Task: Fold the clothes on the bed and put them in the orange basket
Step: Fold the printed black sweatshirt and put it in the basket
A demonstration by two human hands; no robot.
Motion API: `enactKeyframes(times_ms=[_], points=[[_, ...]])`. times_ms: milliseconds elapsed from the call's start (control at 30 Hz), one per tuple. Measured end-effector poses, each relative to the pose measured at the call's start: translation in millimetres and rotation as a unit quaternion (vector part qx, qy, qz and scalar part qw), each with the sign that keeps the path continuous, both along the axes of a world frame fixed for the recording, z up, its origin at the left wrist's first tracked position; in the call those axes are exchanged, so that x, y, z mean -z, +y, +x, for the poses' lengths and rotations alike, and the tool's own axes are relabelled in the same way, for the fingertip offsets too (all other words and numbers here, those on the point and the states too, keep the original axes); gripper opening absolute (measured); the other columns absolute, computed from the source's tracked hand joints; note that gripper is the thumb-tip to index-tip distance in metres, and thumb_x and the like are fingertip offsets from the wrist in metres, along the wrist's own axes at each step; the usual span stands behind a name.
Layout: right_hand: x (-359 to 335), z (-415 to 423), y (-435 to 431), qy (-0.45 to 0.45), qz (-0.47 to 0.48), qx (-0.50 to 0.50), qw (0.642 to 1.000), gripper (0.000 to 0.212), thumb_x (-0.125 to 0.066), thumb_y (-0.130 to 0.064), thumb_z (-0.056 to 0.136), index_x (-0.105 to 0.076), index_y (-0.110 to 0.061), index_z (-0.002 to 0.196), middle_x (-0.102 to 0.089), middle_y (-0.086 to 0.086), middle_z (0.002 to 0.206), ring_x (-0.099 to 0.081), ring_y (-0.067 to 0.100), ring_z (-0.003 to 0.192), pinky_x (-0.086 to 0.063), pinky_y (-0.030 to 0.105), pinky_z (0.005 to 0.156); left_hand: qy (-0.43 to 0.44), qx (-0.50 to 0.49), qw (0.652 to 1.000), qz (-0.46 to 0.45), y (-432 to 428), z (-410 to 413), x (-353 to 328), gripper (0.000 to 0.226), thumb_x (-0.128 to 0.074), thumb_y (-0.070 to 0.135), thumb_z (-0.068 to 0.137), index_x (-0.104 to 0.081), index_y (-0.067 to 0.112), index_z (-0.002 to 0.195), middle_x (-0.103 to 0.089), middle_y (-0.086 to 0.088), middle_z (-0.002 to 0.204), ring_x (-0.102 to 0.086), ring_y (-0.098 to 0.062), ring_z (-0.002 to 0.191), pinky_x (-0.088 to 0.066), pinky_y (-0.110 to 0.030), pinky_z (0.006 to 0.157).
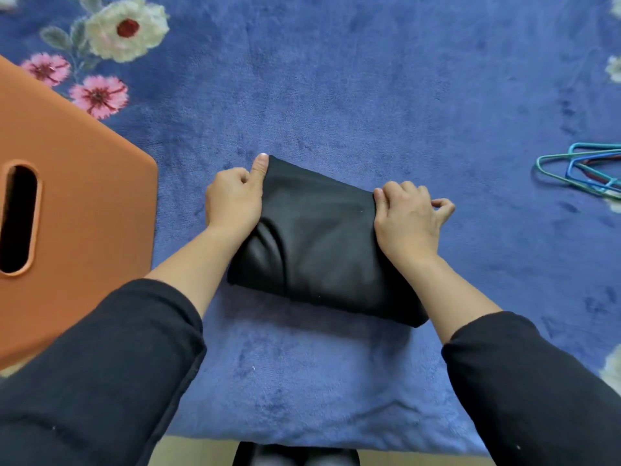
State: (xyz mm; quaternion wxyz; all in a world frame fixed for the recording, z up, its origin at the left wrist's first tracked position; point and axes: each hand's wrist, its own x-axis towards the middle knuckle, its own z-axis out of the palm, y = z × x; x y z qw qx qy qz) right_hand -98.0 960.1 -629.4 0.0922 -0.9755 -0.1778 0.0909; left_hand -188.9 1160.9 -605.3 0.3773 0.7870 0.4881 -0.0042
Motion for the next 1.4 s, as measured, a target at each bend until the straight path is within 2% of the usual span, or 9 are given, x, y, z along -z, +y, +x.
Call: enactKeyframes(times_ms=[100, 367, 567, 767, 933, 1033, 1167, 1267, 1400], points=[[1.0, -0.5, -1.2, -0.014, -0.028, -0.014, 0.999, 0.032, -0.030, -0.029, 0.103, -0.057, -0.015, 0.092, -0.057, 0.004, 0.095, -0.049, 0.025, 0.096, -0.020, 0.045, 0.092, -0.039, -0.033, 0.999, 0.017, -12.3, -27.6, -8.0, 0.046, -0.049, 0.054, 0.094, -0.054, 0.014, 0.070, -0.049, 0.007, 0.061, -0.047, -0.020, 0.071, -0.029, -0.031, 0.067], [3.6, -8.1, -2.6, -0.053, -0.046, -0.016, 0.997, 0.034, -0.027, -0.026, 0.104, -0.055, -0.012, 0.091, -0.053, 0.005, 0.089, -0.047, 0.026, 0.090, -0.017, 0.040, 0.083, -0.128, 0.018, 0.986, 0.104, -59.9, -112.7, -5.2, 0.022, -0.057, 0.038, 0.091, -0.060, 0.018, 0.084, -0.054, 0.008, 0.080, -0.045, -0.015, 0.081, -0.034, -0.023, 0.073], [9.8, -5.3, -5.1, -0.062, -0.040, -0.029, 0.997, 0.031, -0.026, -0.025, 0.104, -0.050, -0.014, 0.089, -0.042, 0.002, 0.084, -0.037, 0.022, 0.083, -0.015, 0.038, 0.080, -0.243, -0.096, 0.965, -0.037, -55.9, -101.5, -21.4, 0.024, -0.050, 0.029, 0.099, -0.050, 0.022, 0.076, -0.041, 0.007, 0.061, -0.034, -0.009, 0.058, -0.032, -0.023, 0.056], [8.6, -13.8, -8.7, -0.094, 0.006, -0.048, 0.994, 0.035, -0.024, -0.029, 0.103, -0.051, -0.013, 0.087, -0.049, 0.004, 0.087, -0.044, 0.025, 0.085, -0.017, 0.038, 0.082, -0.079, -0.060, 0.995, -0.034, -37.6, -118.8, 9.1, 0.038, -0.044, 0.042, 0.100, -0.043, 0.018, 0.070, -0.038, 0.008, 0.050, -0.037, -0.017, 0.053, -0.033, -0.038, 0.059], [-2.4, -25.7, -28.8, 0.005, 0.184, 0.182, 0.966, 0.044, -0.040, -0.051, 0.093, -0.053, -0.013, 0.111, -0.050, 0.003, 0.119, -0.041, 0.022, 0.116, -0.023, 0.037, 0.093, -0.104, -0.005, 0.987, 0.121, -32.1, -106.1, -6.1, 0.022, -0.042, 0.026, 0.099, -0.052, 0.010, 0.110, -0.058, -0.003, 0.097, -0.050, -0.028, 0.099, -0.033, -0.032, 0.086], [-11.1, -46.8, -49.6, 0.085, 0.293, 0.318, 0.898, 0.058, -0.049, -0.059, 0.086, -0.046, -0.012, 0.120, -0.043, 0.001, 0.119, -0.050, 0.014, 0.101, -0.033, 0.030, 0.088, -0.121, 0.137, 0.968, 0.174, -40.2, -79.3, -13.6, 0.043, -0.049, 0.037, 0.093, -0.048, 0.014, 0.130, -0.044, -0.011, 0.135, -0.036, -0.028, 0.127, -0.020, -0.031, 0.108], [-21.4, -71.8, -78.2, 0.254, 0.317, 0.341, 0.848, 0.039, -0.062, -0.047, 0.089, -0.057, -0.014, 0.109, -0.061, -0.009, 0.092, -0.056, -0.005, 0.072, -0.041, 0.016, 0.068, -0.032, 0.066, 0.996, -0.055, -39.8, -45.4, -10.5, 0.081, -0.065, 0.051, 0.082, -0.020, 0.032, 0.146, -0.030, -0.004, 0.148, -0.033, -0.024, 0.134, -0.026, -0.035, 0.110], [-29.2, -70.8, -82.7, 0.389, 0.341, 0.306, 0.799, 0.026, -0.068, -0.035, 0.086, -0.067, -0.014, 0.101, -0.073, -0.008, 0.088, -0.067, -0.003, 0.077, -0.048, 0.015, 0.068, 0.047, -0.042, 0.985, -0.160, -24.6, -39.8, -5.4, 0.092, -0.069, 0.063, 0.071, -0.029, 0.023, 0.143, -0.045, -0.003, 0.142, -0.047, -0.023, 0.126, -0.038, -0.039, 0.107], [-42.3, -32.8, -85.6, 0.476, 0.356, 0.282, 0.753, 0.041, -0.078, -0.025, 0.068, -0.071, -0.008, 0.104, -0.073, 0.009, 0.105, -0.069, 0.022, 0.100, -0.050, 0.032, 0.085, -0.011, -0.102, 0.923, -0.372, -28.9, -64.3, -15.5, 0.033, -0.073, 0.036, 0.076, -0.067, 0.015, 0.101, -0.072, -0.004, 0.099, -0.067, -0.014, 0.079, -0.052, -0.026, 0.067]])
